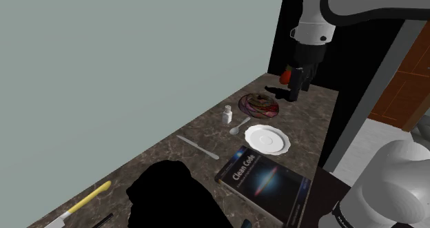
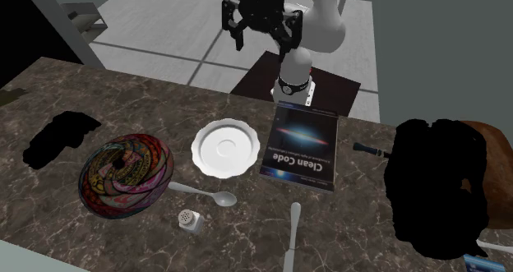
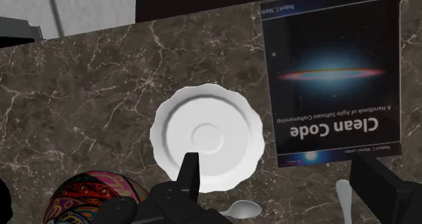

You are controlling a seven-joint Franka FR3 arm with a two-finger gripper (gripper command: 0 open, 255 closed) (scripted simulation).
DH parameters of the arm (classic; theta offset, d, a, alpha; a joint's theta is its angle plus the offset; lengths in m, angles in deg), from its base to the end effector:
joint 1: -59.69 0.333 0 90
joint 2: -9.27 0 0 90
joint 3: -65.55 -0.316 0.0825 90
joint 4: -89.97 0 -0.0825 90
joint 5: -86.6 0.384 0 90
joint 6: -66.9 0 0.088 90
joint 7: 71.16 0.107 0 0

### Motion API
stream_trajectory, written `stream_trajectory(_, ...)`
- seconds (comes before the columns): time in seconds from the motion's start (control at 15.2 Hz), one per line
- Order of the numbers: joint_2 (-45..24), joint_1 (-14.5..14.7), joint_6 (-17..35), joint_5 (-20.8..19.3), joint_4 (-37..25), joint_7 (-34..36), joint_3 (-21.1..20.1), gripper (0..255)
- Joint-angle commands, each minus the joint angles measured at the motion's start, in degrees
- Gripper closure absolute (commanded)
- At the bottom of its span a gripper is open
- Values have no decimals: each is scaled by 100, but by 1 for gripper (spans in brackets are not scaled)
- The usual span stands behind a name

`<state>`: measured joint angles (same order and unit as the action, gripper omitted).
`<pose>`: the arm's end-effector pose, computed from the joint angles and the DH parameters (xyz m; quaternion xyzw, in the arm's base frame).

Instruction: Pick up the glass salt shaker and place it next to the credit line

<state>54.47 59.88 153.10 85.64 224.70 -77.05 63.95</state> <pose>0.2988 0.0100 0.5879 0.9975 0.0622 -0.0299 0.0171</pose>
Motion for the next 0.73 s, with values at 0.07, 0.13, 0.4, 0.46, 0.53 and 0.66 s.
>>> stream_trajectory(0.07,-162,1,191,-20,14,-19,0,0)
stream_trajectory(0.13,-329,1,380,-39,20,-36,-1,0)
stream_trajectory(0.4,-1047,-3,1101,-120,-39,-97,-7,0)
stream_trajectory(0.46,-1236,-5,1272,-141,-74,-109,-10,0)
stream_trajectory(0.53,-1430,-6,1438,-163,-118,-121,-12,0)
stream_trajectory(0.66,-1826,-11,1754,-207,-228,-141,-19,0)
